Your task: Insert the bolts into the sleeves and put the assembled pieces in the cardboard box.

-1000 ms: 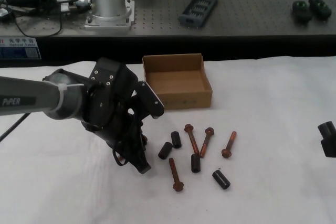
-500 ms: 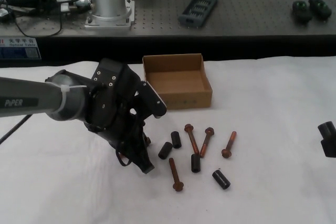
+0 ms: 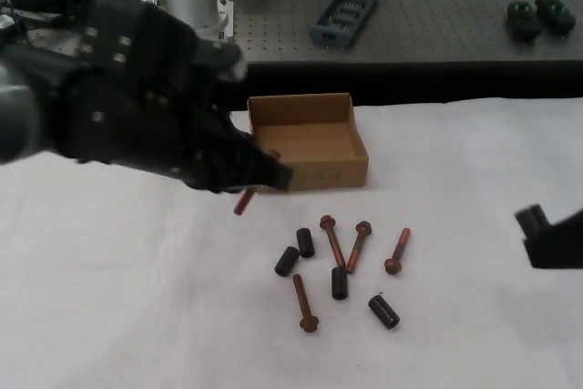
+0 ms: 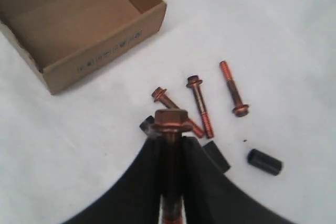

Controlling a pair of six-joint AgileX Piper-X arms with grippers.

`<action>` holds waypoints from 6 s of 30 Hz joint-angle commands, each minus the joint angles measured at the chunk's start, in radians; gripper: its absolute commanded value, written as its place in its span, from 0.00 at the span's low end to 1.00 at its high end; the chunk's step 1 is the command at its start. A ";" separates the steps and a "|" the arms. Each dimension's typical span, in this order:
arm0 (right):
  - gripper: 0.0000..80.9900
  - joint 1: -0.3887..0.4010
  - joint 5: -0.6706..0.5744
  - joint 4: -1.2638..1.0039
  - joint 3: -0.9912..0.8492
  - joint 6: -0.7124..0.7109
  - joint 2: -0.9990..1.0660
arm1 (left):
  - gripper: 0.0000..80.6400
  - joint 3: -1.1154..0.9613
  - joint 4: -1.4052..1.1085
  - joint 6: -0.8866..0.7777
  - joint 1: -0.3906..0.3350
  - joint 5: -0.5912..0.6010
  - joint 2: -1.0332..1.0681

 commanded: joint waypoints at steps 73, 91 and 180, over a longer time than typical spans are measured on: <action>0.04 0.282 -0.289 -0.897 -0.002 0.366 0.317 | 0.01 0.367 -0.832 -0.703 0.037 0.323 -0.418; 0.04 0.255 -0.341 -0.897 -0.002 0.271 0.312 | 0.01 0.367 -0.732 -0.681 0.065 0.351 -0.418; 0.04 0.020 -0.052 -0.508 -0.970 0.157 1.334 | 0.56 0.361 0.355 -0.267 0.437 0.259 -0.975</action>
